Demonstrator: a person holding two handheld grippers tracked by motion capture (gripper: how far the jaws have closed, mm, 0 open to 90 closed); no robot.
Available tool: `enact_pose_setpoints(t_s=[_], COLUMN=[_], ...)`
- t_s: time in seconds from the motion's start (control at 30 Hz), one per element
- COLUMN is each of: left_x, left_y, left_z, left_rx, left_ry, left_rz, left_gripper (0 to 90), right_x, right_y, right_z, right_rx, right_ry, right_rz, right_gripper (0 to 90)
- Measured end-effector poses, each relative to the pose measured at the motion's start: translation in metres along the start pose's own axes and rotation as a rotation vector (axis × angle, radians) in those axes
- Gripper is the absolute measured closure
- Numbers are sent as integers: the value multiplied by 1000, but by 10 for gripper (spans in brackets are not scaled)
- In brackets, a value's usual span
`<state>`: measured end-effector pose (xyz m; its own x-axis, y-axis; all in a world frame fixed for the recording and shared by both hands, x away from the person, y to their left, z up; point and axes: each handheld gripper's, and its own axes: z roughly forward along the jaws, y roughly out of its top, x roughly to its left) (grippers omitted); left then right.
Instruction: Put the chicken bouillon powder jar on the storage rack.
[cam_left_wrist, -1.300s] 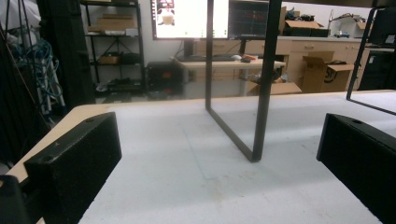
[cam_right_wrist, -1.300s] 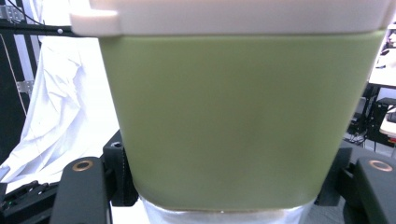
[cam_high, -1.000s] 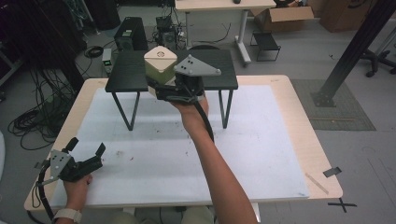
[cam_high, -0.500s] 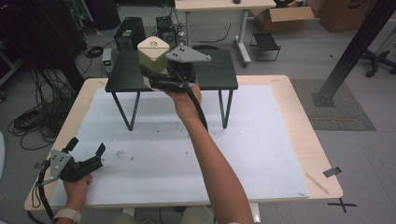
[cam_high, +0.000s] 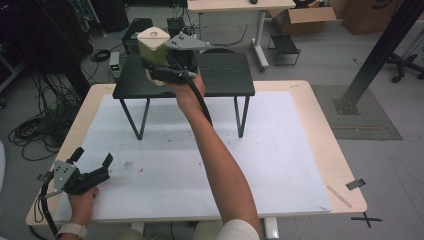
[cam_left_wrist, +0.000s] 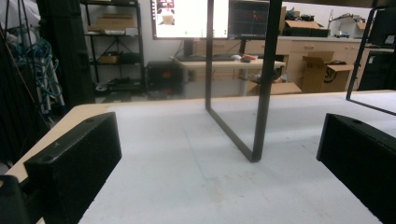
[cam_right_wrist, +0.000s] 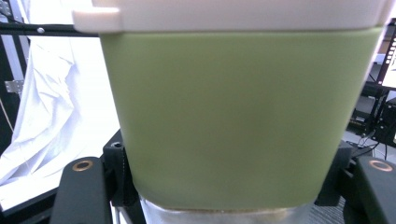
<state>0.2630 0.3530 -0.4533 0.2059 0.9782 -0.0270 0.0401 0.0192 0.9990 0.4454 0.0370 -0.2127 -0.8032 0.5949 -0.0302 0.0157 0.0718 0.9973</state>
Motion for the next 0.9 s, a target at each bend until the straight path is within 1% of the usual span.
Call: enact_pose_setpoints(t_s=[0.23,0.37,0.47,0.6,0.7,0.83,0.9], left_x=[0,0,0,0,0,0,0], left_y=[0,0,0,0,0,0,0], left_z=[0,0,0,0,0,0,0], left_rx=[-4,-2,-3,-3,-3,-2,-3], left_ry=[-1,-1,-2,-2,-1,-2,-2], left_rz=[-2,0,-1,3,-1,-1,0], left_gripper=[2,2,2,2,2,2,2], right_x=[-8,-14,-17,-23,-28,-32,-35], right_y=[3,3,3,1,0,-1,-3], right_z=[18,30,39,50,58,66,70], right_rx=[35,53,76,101,122,146,157], right_ry=[-26,-32,-44,-53,-70,-88,-91], right_rz=[12,32,33,57,63,61,75], right_gripper=[289,289,289,289,289,289,289])
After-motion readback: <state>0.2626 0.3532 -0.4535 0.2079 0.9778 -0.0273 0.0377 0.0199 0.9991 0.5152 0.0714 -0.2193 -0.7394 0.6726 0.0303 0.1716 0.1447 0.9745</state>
